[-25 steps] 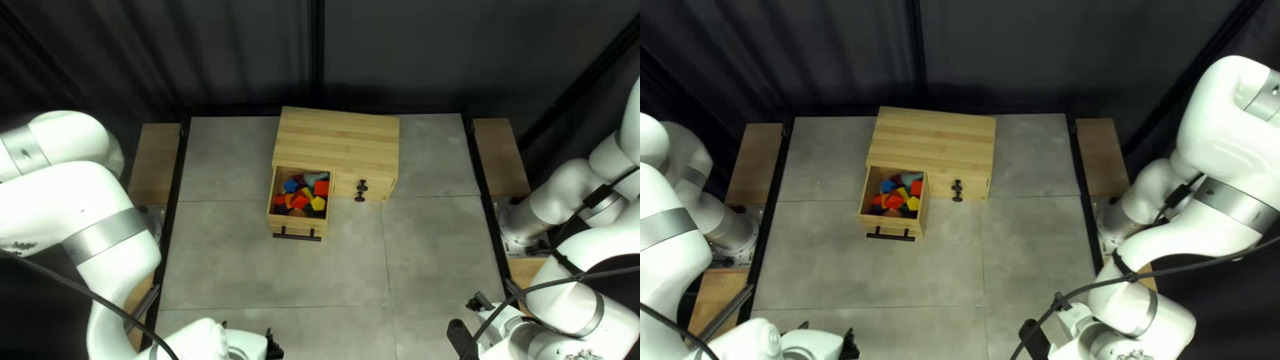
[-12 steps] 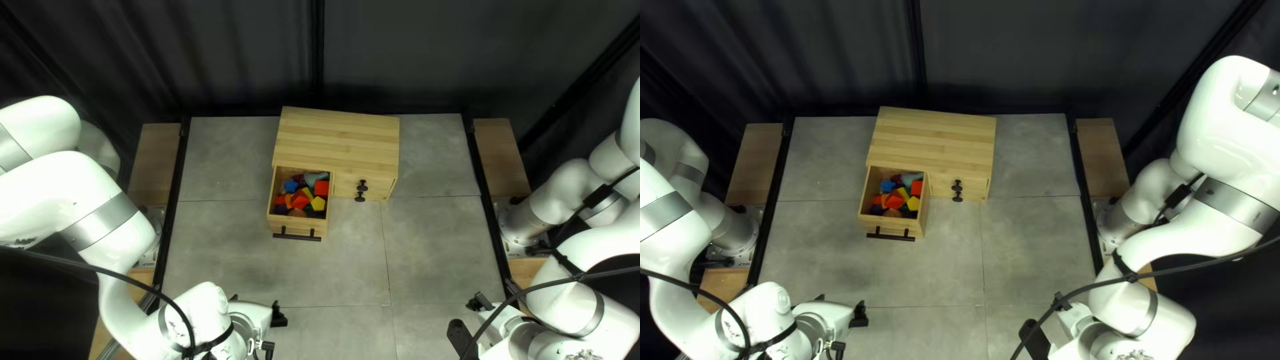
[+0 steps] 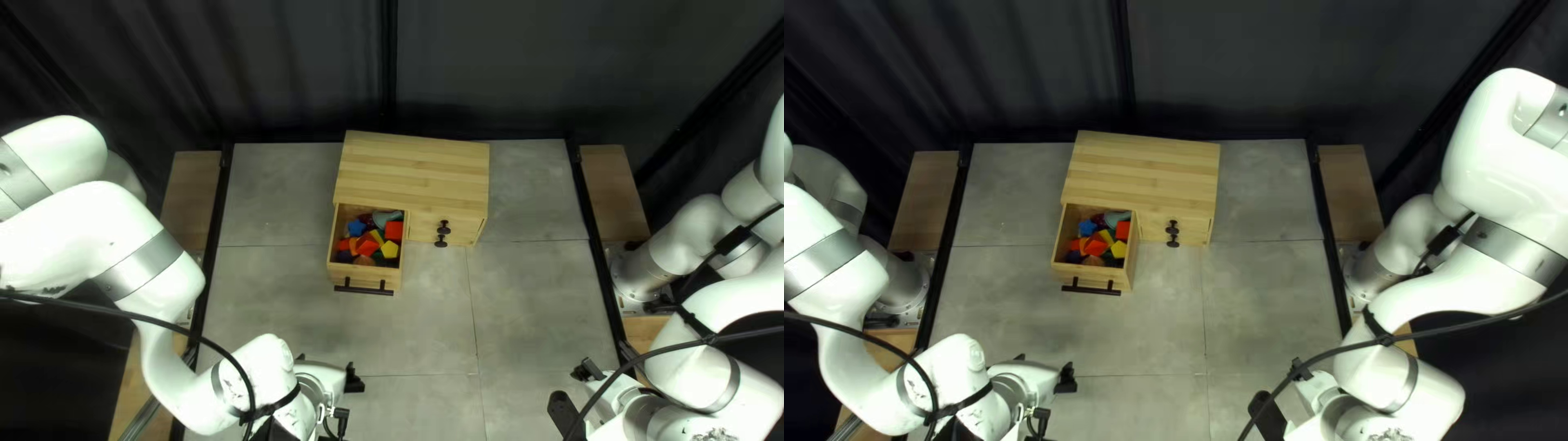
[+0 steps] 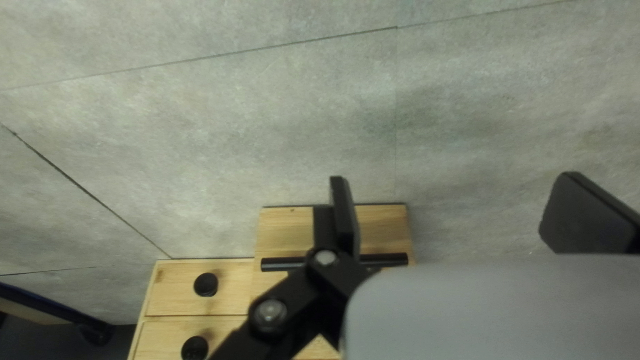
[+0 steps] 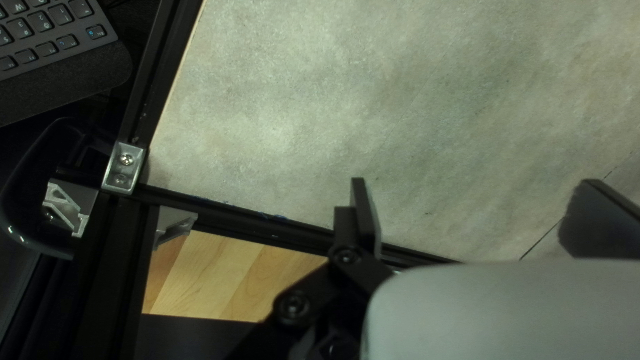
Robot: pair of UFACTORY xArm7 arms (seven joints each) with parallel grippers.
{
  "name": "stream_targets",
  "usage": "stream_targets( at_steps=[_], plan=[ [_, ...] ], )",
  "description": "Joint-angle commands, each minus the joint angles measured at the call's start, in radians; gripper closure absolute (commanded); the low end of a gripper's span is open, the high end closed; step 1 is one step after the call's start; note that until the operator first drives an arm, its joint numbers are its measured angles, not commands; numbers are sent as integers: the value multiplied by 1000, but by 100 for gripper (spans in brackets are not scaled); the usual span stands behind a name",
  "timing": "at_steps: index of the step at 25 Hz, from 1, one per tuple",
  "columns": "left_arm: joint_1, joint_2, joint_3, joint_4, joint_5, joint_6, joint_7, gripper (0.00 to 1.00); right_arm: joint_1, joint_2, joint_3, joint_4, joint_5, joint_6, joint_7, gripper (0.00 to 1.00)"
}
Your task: Open drawers and place objects into drawer and close
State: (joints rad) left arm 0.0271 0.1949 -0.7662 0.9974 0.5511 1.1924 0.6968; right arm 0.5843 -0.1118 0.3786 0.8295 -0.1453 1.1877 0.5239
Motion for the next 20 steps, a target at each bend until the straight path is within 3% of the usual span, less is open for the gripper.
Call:
stream_targets(
  at_steps=[1, 5, 20],
  plan=[
    [-16, -11, -17, -1, -30, -1, -38, 0, 0, 0, 0, 0, 0, 0, 0, 0],
    [-21, -50, -35, -18, -33, -5, -22, 0, 0, 0, 0, 0, 0, 0, 0, 0],
    [86, -116, 36, -55, 5, -61, 237, 0, 0, 0, 0, 0, 0, 0, 0, 0]
  ],
)
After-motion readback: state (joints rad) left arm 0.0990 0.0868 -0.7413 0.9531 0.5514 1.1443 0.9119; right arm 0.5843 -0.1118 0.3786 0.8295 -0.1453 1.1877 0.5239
